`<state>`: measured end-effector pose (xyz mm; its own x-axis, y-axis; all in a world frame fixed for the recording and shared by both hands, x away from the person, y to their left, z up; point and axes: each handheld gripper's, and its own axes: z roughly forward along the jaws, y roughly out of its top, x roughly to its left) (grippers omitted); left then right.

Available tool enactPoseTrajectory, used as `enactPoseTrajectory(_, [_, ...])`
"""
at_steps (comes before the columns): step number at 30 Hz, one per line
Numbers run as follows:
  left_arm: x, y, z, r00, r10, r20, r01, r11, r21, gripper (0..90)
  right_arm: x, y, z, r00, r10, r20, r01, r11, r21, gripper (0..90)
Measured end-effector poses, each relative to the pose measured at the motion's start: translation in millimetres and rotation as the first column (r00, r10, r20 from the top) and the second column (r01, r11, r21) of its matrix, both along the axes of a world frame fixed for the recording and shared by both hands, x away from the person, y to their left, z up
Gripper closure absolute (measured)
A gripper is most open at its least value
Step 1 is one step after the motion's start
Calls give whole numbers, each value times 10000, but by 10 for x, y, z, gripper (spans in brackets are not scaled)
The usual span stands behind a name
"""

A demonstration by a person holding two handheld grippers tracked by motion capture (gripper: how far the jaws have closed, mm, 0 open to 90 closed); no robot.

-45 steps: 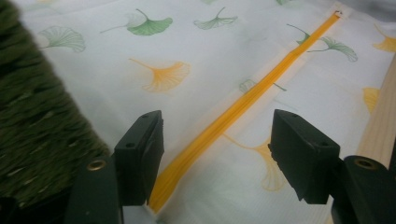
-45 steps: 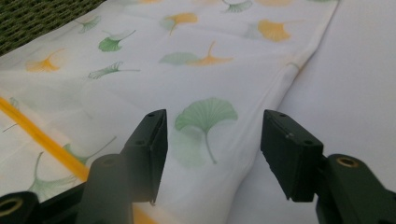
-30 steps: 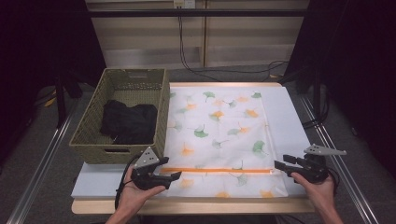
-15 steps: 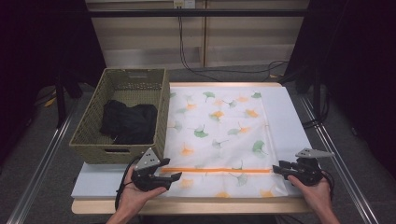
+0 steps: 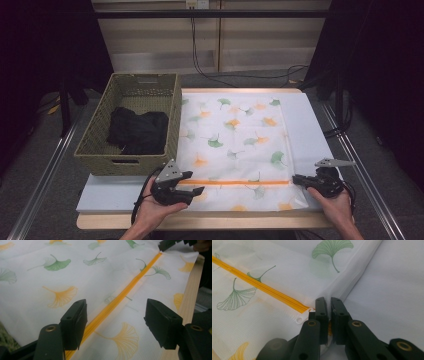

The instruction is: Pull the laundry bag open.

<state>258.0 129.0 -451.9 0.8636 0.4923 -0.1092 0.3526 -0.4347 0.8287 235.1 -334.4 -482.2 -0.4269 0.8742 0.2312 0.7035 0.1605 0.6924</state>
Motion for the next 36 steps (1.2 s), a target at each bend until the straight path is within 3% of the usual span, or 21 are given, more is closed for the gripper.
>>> enactPoseTrajectory(7, [42, -146, -2, 9995, -305, 12, 304, 9991, 300, 407, 2, -20, 24, 9998, -153, -82, 156, 9993, 353, 862])
enactPoseTrajectory(16, [118, -405, 9, 9947, -935, -431, 920, 9951, -358, 443, -7, -43, 113, 9991, -164, 403, 137, 9978, 646, 863])
enactPoseTrajectory(23, [140, -663, 45, 9906, -1366, -70, 1363, 9903, -251, 529, -8, -62, 180, 9972, -267, 698, 204, 9958, 897, 863])
enactPoseTrajectory(32, [169, -983, 35, 9808, -1949, -13, 1949, 9807, -142, 604, 19, -55, 243, 9951, -255, 950, 162, 9952, 966, 863])
enactPoseTrajectory(33, [169, -1010, 28, 9809, -1943, -70, 1939, 9804, -363, 615, 21, -54, 251, 9949, -247, 977, 150, 9950, 991, 863])
enactPoseTrajectory(36, [181, -1075, 23, 9783, -2070, -109, 2063, 9774, -450, 654, 19, -49, 275, 9946, -225, 1008, 125, 9950, 993, 863])
